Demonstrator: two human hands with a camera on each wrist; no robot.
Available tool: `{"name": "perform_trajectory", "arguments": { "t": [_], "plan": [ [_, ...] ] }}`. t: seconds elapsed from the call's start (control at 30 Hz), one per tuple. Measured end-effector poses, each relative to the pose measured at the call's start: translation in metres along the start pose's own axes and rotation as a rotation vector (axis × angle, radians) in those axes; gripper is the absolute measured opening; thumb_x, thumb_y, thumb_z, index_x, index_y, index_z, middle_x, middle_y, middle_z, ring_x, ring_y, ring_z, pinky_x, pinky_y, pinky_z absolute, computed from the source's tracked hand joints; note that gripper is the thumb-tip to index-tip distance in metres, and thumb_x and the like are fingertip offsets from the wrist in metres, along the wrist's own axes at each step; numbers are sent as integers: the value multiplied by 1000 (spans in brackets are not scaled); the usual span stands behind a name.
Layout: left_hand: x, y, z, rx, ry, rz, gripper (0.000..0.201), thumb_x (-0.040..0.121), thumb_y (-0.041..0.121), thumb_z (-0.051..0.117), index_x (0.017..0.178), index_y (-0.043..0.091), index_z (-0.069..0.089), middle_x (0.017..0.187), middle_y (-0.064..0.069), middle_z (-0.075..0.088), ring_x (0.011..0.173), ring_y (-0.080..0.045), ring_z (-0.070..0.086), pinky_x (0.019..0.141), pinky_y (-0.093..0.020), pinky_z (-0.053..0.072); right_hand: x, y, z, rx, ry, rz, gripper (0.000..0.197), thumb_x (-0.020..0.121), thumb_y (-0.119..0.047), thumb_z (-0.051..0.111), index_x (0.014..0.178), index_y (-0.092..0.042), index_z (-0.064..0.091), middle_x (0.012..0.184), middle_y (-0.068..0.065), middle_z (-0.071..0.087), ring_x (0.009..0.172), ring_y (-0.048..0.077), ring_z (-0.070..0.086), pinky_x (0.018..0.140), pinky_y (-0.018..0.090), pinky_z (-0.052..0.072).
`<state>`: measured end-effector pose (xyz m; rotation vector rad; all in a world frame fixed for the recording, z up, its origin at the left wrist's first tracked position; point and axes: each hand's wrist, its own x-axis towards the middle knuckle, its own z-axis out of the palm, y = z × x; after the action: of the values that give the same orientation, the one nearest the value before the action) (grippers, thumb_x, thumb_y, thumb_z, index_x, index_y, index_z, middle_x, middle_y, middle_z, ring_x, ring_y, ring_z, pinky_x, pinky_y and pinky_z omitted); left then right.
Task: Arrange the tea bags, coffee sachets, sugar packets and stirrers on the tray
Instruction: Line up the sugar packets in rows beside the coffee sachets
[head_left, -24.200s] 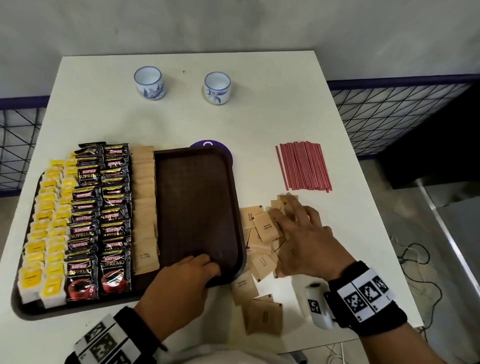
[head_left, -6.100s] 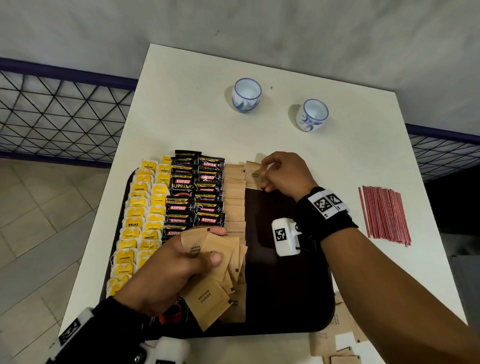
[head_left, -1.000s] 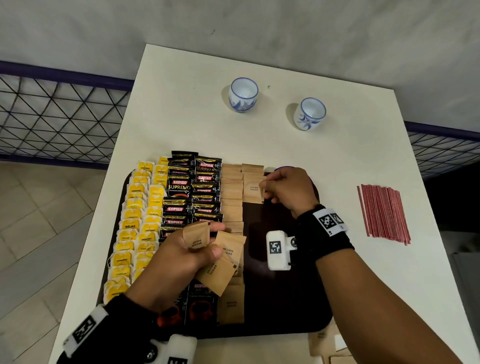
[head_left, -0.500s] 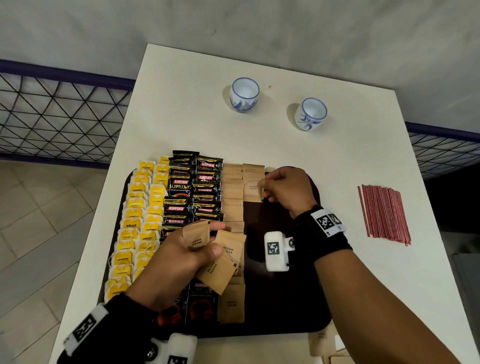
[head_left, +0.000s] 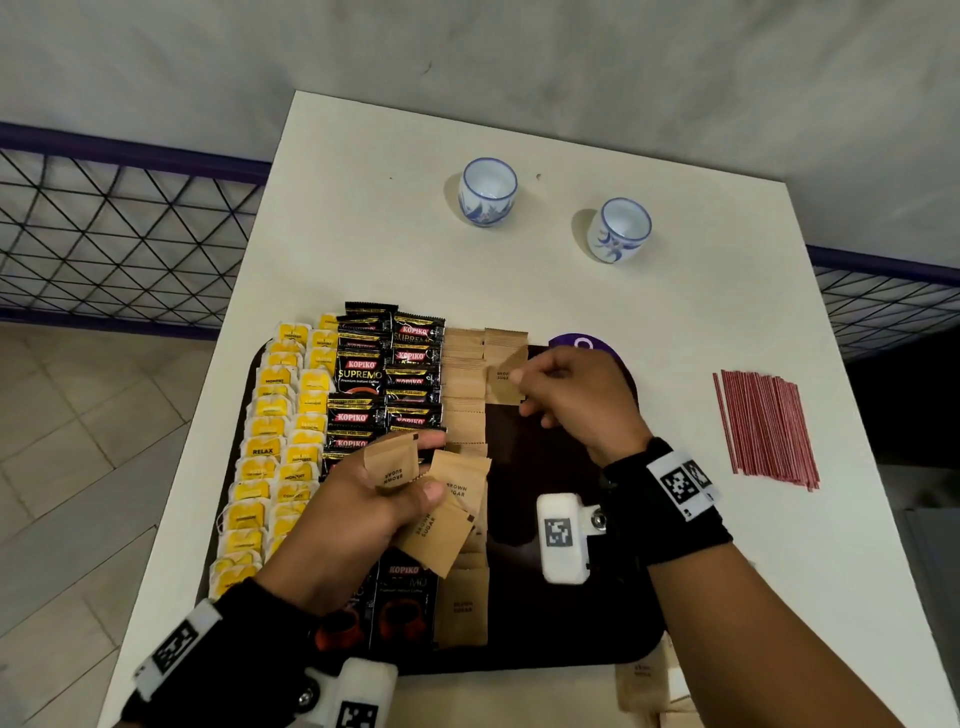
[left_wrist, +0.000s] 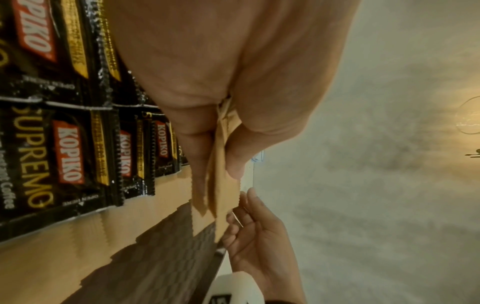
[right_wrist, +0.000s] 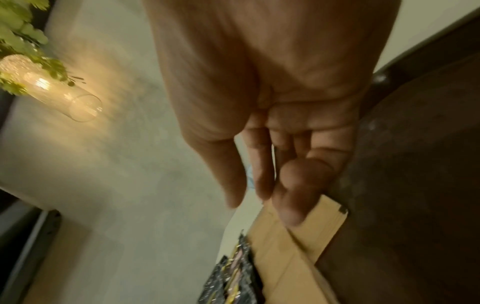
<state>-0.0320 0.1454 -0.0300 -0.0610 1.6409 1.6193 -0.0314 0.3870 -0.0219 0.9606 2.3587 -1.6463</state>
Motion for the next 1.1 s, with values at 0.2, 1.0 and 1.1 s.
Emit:
{"name": "perform_trajectory", "arguments": {
  "t": [0.2, 1.0, 1.1],
  "plan": [
    [3, 4, 2, -4, 49, 22, 43, 92, -3, 66, 119, 30, 71, 110, -7, 77, 102, -27, 74, 92, -48, 59, -37, 1, 8, 80, -492, 60, 13, 83, -9, 78, 93, -6, 70, 74, 5, 72, 60, 15, 66, 43, 19, 40],
    [4, 5, 8, 86, 87, 4, 39, 93, 2, 67, 125, 25, 67, 109, 2, 78, 102, -16, 73, 83, -33, 58, -34, -1, 0, 238, -371, 61, 18, 83, -1, 75, 100, -3, 69, 81, 13, 74, 64, 20, 70, 46, 21, 48],
    [5, 5, 9, 83, 69, 13, 38, 93, -1, 66, 121, 23, 69, 108, 3, 78, 100, -14, 73, 81, -28, 57, -39, 4, 9, 173, -378, 14, 16, 84, 0, 75, 98, 5, 68, 77, 18, 72, 61, 18, 69, 44, 20, 45]
  ]
}}
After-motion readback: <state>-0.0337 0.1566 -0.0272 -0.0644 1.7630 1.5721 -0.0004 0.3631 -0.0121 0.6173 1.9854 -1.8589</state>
